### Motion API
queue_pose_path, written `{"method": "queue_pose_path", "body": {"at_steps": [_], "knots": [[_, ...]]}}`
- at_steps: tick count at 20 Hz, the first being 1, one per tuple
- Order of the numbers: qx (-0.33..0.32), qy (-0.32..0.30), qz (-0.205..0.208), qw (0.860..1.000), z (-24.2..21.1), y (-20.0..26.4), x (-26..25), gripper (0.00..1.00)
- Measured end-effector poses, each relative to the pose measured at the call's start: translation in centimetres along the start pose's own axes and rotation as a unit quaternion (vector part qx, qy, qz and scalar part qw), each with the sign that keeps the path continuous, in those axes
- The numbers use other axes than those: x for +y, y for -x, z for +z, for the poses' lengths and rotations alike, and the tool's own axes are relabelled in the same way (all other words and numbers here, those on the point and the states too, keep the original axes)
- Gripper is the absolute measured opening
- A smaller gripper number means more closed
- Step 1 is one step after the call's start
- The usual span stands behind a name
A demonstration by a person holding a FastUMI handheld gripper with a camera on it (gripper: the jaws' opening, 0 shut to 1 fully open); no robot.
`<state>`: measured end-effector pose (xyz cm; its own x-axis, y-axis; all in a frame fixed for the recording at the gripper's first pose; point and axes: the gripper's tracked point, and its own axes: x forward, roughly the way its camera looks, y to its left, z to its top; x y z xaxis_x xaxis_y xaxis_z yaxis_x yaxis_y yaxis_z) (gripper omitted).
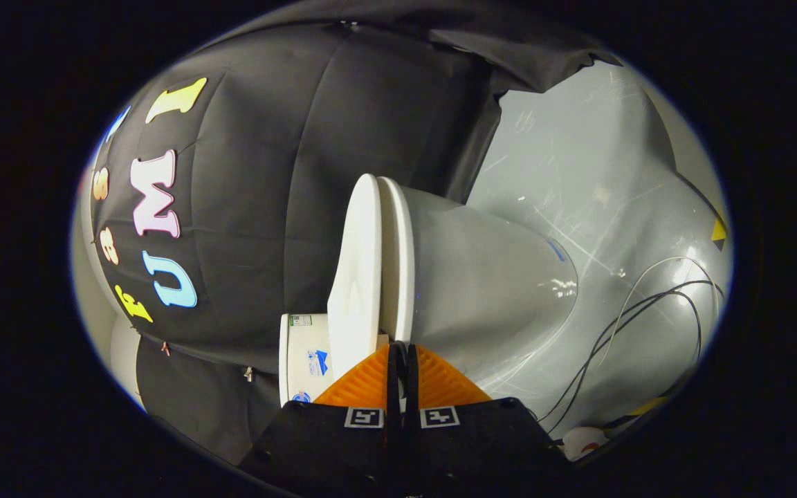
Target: Open the toilet lid.
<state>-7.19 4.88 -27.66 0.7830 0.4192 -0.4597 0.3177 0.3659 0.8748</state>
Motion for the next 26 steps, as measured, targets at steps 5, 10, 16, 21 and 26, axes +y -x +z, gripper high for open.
{"method": "queue_pose_path", "body": {"at_steps": [5,10,16,21,26], "knots": [[-0.007,0.035,-0.026,0.999,-0.2,0.4,0.9,0.05],[-0.022,0.072,-0.034,0.997,-0.2,1.4,3.9,0.05],[-0.042,0.115,-0.042,0.992,-0.4,2.7,8.5,0.05],[-0.054,0.165,-0.048,0.984,-1.2,3.5,12.5,0.05],[-0.062,0.207,-0.053,0.975,-2.3,4.1,17.1,0.05]]}}
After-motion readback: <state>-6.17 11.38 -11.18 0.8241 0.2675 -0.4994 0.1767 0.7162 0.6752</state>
